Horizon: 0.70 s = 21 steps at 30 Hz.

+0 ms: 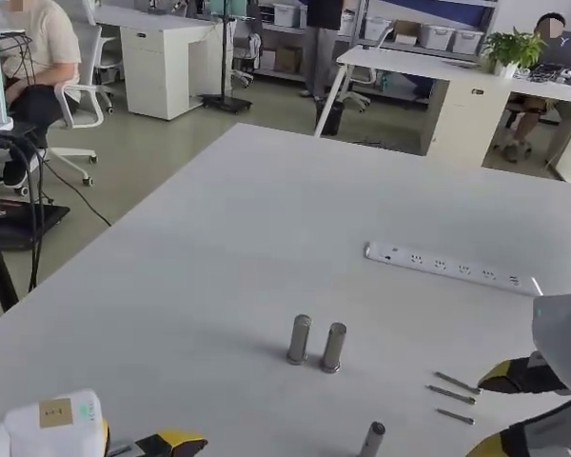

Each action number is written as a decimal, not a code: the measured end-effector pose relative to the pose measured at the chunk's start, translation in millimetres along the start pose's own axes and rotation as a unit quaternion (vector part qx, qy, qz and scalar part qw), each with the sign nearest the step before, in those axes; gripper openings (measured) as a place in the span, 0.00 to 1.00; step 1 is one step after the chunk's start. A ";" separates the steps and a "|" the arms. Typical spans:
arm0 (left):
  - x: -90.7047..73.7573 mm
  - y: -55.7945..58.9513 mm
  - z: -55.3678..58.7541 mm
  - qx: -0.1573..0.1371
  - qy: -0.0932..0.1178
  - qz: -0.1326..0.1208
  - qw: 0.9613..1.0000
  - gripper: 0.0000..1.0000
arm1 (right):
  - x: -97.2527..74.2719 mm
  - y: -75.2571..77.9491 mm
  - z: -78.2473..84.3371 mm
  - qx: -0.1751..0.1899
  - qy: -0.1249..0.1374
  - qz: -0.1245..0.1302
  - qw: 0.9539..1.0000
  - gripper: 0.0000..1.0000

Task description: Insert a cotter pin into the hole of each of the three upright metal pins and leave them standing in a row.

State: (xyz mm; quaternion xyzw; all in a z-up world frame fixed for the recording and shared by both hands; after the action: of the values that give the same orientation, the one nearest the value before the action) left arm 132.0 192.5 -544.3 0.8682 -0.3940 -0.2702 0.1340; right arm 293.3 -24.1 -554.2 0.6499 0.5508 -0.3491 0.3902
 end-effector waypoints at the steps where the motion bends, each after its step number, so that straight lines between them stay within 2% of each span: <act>1: -0.2 0.2 0.0 -0.002 0.000 0.000 1.000 0.99 | 2.3 1.1 -0.2 -0.009 -0.006 -0.004 1.000 0.44; 7: -1.3 0.2 1.1 -0.003 -0.002 -0.003 1.000 0.99 | 14.1 8.2 0.6 -0.052 -0.029 -0.022 0.998 0.32; 13: -1.3 0.5 2.3 -0.005 -0.003 -0.003 1.000 0.98 | 23.6 16.3 8.2 -0.056 -0.050 -0.033 0.997 0.17; 21: -1.9 -0.7 3.4 -0.009 -0.001 -0.006 1.000 0.98 | 27.7 18.4 12.8 -0.064 -0.067 -0.035 0.995 0.12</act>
State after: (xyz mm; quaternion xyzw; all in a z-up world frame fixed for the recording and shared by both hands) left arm 129.5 194.3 -546.8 0.8689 -0.3869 -0.2754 0.1396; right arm 315.3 -24.9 -582.2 0.5793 0.5672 -0.3688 0.4547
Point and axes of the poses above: the centre of the closed fingertips' face, and the gripper's own axes: x roughly forward along the fingers, y roughly to its right, z roughly out of its underside, the point moved 3 cm from there along -x, roughly backward along the fingers, and after that the axes turned 6 degrees about -x, right-handed, at the moved point
